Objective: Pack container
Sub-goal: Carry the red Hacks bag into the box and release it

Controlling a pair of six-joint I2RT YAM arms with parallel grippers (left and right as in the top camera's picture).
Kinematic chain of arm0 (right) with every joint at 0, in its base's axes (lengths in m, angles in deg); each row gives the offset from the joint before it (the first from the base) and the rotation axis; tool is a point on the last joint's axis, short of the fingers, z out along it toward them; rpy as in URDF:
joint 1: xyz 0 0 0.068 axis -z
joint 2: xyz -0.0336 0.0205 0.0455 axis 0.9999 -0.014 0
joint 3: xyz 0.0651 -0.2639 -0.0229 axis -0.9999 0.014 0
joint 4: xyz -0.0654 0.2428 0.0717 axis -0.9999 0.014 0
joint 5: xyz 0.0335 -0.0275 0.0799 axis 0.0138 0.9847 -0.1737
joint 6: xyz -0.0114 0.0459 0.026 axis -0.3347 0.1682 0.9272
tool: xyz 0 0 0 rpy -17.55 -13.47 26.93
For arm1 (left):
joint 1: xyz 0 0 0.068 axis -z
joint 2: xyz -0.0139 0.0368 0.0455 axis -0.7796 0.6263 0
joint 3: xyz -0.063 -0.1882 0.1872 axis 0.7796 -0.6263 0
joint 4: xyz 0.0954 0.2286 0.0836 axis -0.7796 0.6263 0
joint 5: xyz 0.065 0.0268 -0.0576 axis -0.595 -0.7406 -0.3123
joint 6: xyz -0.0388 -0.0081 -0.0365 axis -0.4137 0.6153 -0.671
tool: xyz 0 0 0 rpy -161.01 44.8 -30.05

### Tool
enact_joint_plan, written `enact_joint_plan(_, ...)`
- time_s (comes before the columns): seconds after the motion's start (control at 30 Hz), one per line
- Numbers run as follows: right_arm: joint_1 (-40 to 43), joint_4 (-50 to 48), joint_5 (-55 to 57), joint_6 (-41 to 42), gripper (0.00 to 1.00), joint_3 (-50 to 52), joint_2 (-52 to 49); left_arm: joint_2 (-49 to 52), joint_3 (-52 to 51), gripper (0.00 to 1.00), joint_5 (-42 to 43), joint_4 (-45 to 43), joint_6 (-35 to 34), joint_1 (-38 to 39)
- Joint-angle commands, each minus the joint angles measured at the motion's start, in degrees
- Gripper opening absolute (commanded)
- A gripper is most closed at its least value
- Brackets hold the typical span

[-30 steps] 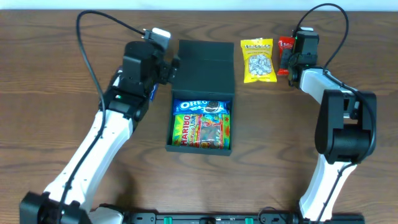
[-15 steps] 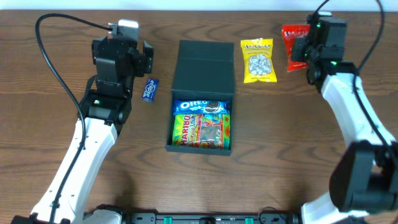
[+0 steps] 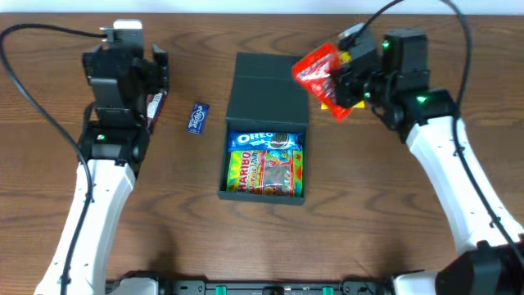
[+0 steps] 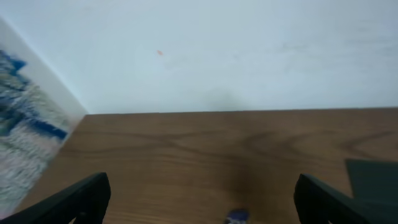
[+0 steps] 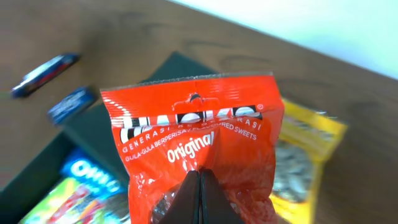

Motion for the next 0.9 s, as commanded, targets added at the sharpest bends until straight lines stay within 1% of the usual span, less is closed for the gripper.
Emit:
enact_joint_plan(0.0,-3.8,1.4,-2.4,3.6,0.01,-0.3,1.2,-1.2,0.8,0.95,-0.6,-0.3,-0.7,-1.3)
enact_joint_plan(0.1,-6.8,2.8,-1.4,10.3,0.02,-0.3,1.2,-1.3,0.8,0.95,-0.6,-0.3,-0.7,-1.6)
enact_joint_plan(0.2,-9.9,4.0,2.4,18.3,0.02,-0.3,1.2,-1.3,0.8,0.95,-0.6,-0.3,-0.7,-1.7)
enact_joint_plan(0.4,-16.0,8.4,14.4,34.5,0.02,-0.3,1.0,-1.3,0.8,0.95,-0.6,-0.3,-0.7,-1.8)
enact_joint_plan(0.63,-23.1,14.5,25.7,49.9,0.02,0.4,-0.1,-1.3,0.8,0.95,-0.6,-0.3,-0.7,-1.8)
enact_joint_plan(0.7,-25.3,17.2,29.8,57.0,0.02,0.5,-1.5,-1.3,0.8,0.95,-0.6,-0.3,-0.7,-1.8)
enact_joint_plan(0.8,-27.5,18.5,34.9,61.2,0.02,0.5,-3.7,-1.3,0.8,0.95,-0.5,-0.3,-0.7,-1.8)
enact_joint_plan(0.87,-28.5,18.5,36.5,63.8,0.02,0.5,-5.4,-1.3,0.8,0.95,-0.5,-0.3,-0.7,-1.8)
